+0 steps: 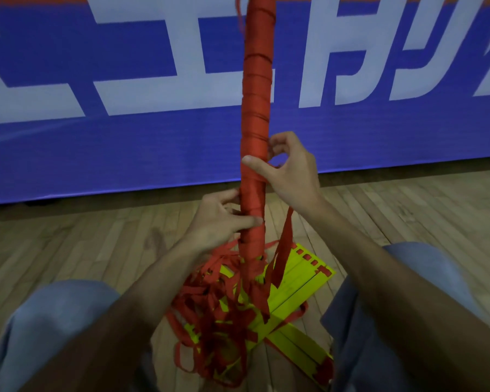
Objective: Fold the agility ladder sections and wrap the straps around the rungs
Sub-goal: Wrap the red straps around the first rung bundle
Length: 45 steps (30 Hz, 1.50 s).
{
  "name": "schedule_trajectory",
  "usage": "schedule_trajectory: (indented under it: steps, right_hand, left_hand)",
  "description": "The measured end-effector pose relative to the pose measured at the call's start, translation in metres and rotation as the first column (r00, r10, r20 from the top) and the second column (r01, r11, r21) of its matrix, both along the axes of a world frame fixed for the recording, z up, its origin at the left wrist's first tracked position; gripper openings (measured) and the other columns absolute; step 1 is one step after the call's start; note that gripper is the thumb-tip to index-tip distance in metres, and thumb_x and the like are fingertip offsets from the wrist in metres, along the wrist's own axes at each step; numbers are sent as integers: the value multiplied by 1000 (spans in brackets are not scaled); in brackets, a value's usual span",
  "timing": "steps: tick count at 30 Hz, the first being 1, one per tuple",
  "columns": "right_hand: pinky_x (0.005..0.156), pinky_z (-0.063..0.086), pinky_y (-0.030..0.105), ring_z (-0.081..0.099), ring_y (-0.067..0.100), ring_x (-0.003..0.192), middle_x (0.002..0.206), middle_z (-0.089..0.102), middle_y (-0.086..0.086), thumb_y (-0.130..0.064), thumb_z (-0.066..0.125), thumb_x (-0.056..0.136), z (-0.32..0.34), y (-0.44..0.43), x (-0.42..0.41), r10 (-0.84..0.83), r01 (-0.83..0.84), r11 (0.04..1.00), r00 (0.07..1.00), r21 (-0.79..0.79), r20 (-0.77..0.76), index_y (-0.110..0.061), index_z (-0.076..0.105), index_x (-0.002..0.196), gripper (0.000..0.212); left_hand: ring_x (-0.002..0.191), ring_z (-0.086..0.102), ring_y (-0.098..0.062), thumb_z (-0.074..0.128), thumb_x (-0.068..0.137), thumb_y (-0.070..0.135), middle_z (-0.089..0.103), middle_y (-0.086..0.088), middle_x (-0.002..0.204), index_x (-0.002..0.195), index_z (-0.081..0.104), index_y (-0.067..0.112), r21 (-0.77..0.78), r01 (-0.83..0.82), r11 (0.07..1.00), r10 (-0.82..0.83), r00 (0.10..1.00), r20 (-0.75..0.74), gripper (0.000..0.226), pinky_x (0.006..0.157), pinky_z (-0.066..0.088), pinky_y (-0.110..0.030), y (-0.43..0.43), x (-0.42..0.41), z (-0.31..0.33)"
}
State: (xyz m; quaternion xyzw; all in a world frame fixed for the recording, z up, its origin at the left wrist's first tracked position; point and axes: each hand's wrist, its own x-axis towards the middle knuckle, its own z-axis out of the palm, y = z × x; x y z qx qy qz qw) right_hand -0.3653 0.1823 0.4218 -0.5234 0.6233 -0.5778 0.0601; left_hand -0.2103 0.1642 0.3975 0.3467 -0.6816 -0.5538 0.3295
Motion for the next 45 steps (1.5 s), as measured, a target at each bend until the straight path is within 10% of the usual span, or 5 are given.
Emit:
schedule_trajectory:
  steps: [6, 15, 28, 37, 45]
  right_hand:
    - [73, 57, 39, 68, 18, 72, 97, 67, -5, -46, 78, 76, 11, 6, -11, 233, -233, 973, 972, -6, 39, -23, 54, 124, 58]
    - [73, 59, 29, 70, 10, 81, 86, 73, -3, -25, 80, 68, 9, 10, -7, 401, -462, 885, 819, 58, 410, -9, 67, 102, 40]
    - [69, 56, 35, 67, 9, 70, 74, 70, -5, -59, 86, 55, -19, -5, 14, 1, -1, 971, 1000, 239, 1, -22, 60, 84, 54]
    - [66, 45, 32, 64, 20, 84, 85, 62, -6, -56, 76, 72, -35, 4, 50, 202, -38, 947, 844, 320, -496, -18, 57, 106, 54]
    - [61, 50, 39, 60, 13, 70, 71, 48, -16, -71, 63, 65, -41, 6, 55, 333, -239, 941, 780, 239, -530, -21, 57, 100, 62]
  left_hand:
    - [88, 69, -23, 79, 64, -2, 71, -10, 96, 110, 67, 7, 132, 255, 958, -231, 957, -176, 48, 76, 58, -37, -11, 15, 11]
    - [96, 67, -20, 73, 72, 3, 64, -17, 117, 119, 61, -1, 215, 466, 858, -456, 884, -99, 48, 74, 57, -28, -14, 19, 14]
    - [98, 71, -24, 60, 93, 15, 72, -6, 109, 121, 61, 15, 231, -148, 962, 204, 948, -243, 28, 89, 55, -37, -36, 25, 36]
    - [79, 72, -18, 73, 83, 38, 71, -8, 89, 104, 65, 8, 274, -318, 908, 364, 921, -138, 39, 71, 59, -37, -42, 20, 15]
    - [67, 64, -18, 74, 85, 25, 67, -4, 77, 90, 66, 11, 356, -396, 846, 487, 847, -215, 17, 69, 55, -35, -51, 22, 6]
